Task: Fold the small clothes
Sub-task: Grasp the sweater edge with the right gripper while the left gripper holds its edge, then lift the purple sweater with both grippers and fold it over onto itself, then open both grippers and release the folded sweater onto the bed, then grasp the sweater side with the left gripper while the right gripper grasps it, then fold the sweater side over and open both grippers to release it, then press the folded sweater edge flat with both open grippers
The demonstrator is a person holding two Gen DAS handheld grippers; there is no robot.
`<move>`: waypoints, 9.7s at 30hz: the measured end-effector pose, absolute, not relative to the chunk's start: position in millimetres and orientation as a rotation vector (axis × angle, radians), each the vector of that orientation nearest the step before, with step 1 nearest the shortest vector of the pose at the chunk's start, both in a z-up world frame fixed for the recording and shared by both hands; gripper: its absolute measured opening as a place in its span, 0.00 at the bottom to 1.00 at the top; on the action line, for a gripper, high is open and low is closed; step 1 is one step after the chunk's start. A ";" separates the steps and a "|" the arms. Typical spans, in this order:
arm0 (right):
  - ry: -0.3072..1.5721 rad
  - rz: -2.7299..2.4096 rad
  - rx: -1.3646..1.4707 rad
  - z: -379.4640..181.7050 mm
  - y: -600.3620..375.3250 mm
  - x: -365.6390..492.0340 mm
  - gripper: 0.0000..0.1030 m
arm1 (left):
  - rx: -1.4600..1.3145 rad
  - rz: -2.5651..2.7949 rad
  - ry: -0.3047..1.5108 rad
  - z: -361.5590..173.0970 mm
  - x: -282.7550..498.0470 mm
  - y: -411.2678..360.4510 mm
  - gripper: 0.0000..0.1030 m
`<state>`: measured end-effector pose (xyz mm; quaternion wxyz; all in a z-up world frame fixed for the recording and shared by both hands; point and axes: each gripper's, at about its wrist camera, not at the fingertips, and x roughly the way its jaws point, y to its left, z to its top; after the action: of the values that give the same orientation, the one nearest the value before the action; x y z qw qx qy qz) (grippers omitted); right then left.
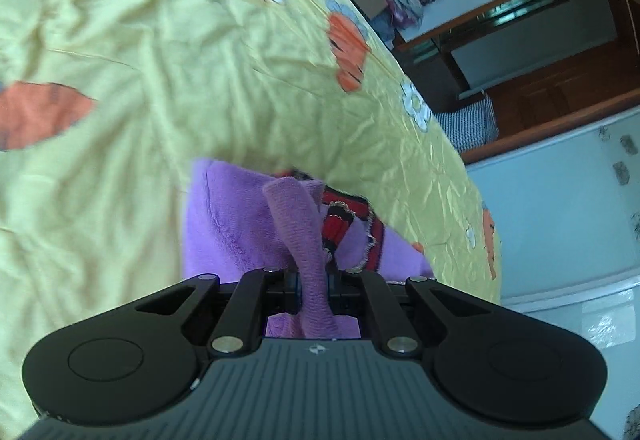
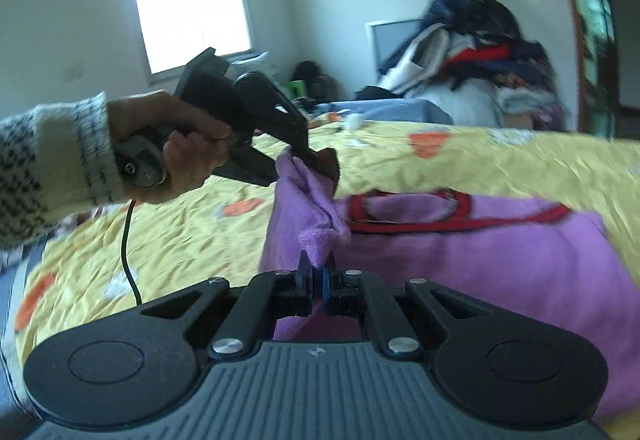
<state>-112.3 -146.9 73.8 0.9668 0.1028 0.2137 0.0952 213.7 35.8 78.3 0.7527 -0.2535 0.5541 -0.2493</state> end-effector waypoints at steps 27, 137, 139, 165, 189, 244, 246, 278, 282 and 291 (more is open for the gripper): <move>0.462 -0.126 0.486 24.9 -323.8 -174.7 0.04 | -0.372 -0.647 1.302 44.1 185.9 -217.3 0.09; 0.721 0.079 0.179 38.8 -361.4 -83.0 0.76 | -0.180 -0.543 0.965 23.0 39.5 -76.7 0.98; 0.728 0.083 0.213 33.7 -379.5 -92.1 0.76 | -0.228 -0.573 0.972 22.2 29.1 -60.1 0.98; 0.818 0.542 0.592 0.6 -429.1 -39.6 0.54 | -0.758 -0.911 1.352 -13.6 126.6 -55.2 0.84; 0.839 0.528 0.586 33.4 -324.0 -46.7 0.22 | -0.467 -0.669 1.362 45.4 96.6 36.5 0.28; 0.732 0.312 -0.117 20.9 -225.7 -60.1 0.94 | 0.048 -0.441 0.820 17.6 83.6 -48.4 1.00; 0.723 0.304 -0.120 18.1 -227.7 -57.5 1.00 | 0.054 -0.436 0.807 17.7 81.2 -48.5 1.00; 0.816 0.041 -0.008 11.3 -237.3 -288.4 1.00 | 0.027 -0.272 0.835 20.8 -149.4 20.0 1.00; 0.809 -0.021 0.030 17.5 -250.2 -301.5 1.00 | 0.032 -0.263 0.820 18.3 -162.2 21.9 1.00; 0.777 -0.014 0.067 18.4 -233.5 -254.8 1.00 | 0.039 -0.238 0.804 16.7 -166.3 18.9 1.00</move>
<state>-254.8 -233.5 18.4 0.9249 0.0329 0.3787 -0.0066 -166.3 18.9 16.7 0.9132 0.0187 0.3903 -0.1156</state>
